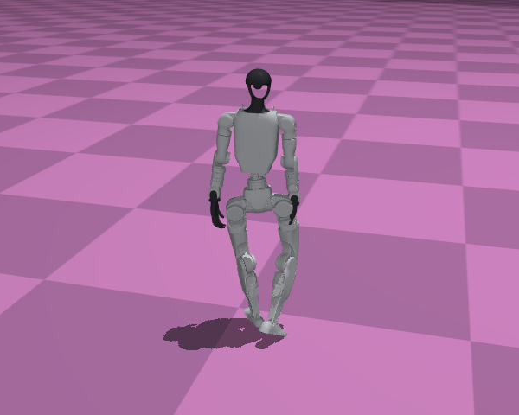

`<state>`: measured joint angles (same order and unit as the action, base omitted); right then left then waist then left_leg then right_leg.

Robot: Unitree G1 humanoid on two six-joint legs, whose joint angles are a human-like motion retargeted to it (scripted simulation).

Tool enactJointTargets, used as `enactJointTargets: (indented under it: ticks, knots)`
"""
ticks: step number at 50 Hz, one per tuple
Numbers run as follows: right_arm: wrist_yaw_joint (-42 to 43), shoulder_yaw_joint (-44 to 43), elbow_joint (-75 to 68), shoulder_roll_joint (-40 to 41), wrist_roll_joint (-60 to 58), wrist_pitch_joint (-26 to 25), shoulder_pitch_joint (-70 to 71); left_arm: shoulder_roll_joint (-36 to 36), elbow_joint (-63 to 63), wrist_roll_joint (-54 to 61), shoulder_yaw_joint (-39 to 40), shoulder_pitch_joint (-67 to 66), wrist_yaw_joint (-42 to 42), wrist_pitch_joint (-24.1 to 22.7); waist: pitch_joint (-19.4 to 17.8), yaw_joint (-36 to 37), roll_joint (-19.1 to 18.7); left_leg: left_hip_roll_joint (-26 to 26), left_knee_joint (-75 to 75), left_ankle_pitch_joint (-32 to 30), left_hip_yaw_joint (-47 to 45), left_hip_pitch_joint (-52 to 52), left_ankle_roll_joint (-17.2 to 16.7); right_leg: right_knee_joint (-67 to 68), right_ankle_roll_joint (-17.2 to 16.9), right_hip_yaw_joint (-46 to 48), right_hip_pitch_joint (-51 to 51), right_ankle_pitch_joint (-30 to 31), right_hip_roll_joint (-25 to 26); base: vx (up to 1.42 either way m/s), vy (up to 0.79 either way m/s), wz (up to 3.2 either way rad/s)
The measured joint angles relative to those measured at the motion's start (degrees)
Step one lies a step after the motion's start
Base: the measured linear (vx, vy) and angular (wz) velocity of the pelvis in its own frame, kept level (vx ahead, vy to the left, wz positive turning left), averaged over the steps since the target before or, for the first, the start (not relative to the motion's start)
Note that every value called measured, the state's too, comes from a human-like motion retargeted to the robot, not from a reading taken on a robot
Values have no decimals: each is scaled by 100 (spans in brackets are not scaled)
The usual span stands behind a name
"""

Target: In place motions

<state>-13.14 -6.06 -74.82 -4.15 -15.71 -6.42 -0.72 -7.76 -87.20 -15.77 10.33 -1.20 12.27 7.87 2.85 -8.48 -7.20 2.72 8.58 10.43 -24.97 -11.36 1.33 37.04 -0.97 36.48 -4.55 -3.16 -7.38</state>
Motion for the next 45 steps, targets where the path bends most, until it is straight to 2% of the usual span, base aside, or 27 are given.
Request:
enactJointTargets:
  ticks: [5,12,15,17,22,27,32,37,40,42,45]
  knots:
    - [-111,337,338,50,-430,36,-25,-105,407,167,-199,258,119,-99,-63,-298,158,-162,-78,-228,492,-71,86,-461,-29,-1005,-560,-19,264,-12,-1,147]
    - [-118,446,321,63,-531,46,-26,-24,508,267,-273,496,114,-85,-189,-417,790,-875,-157,-300,1031,169,180,-2238,-491,-2652,-768,-415,342,1,-2,105]
    - [-97,389,127,95,-452,19,-58,12,416,232,-242,465,170,-86,-198,-512,1009,-1154,-294,-327,1314,440,188,-2916,-411,-2684,-505,-172,253,19,-8,82]
    - [-89,307,-94,96,-403,-8,-46,29,261,66,-213,450,206,-66,-110,-250,1070,-1192,-431,-372,1249,509,179,-2947,-498,-1846,-381,-181,-20,22,-3,13]
    - [-55,216,-425,31,-429,-143,25,170,-248,47,-299,385,-155,18,-127,-9,930,-1133,-745,-499,1242,765,184,-3257,-567,-1616,-78,-69,132,13,-3,12]
    - [54,298,-556,33,-568,-214,30,196,-605,-378,-481,177,30,68,172,-265,739,-1104,-738,-445,1509,693,194,-3468,-570,-1441,6,-41,257,21,-5,43]
    - [-71,199,-573,108,-324,-199,11,158,-632,-828,-691,113,24,105,126,-63,777,-1100,-681,-359,1548,837,187,-3420,-496,-1416,166,-113,273,15,-6,9]
    - [-120,288,-530,129,-515,-222,14,247,-497,-645,-473,75,31,147,181,222,723,-1002,-542,-340,1316,704,218,-3434,-427,-1692,220,-135,423,15,-6,-36]
    - [128,322,-529,119,-569,-78,11,277,-431,-512,-472,131,-55,259,214,502,730,-952,-462,-351,1059,584,243,-3454,-390,-1936,208,-109,494,11,-4,-24]
    - [356,242,-552,121,-491,28,28,280,-367,-511,-592,219,-190,319,302,33,715,-990,-525,-277,1615,717,115,-3469,-422,-1393,238,-170,375,8,-4,161]
    - [398,218,-554,121,-384,58,8,280,-238,-527,-675,268,-324,302,317,2,716,-995,-541,-296,1646,726,114,-3502,-403,-1353,282,-159,393,7,-2,37]
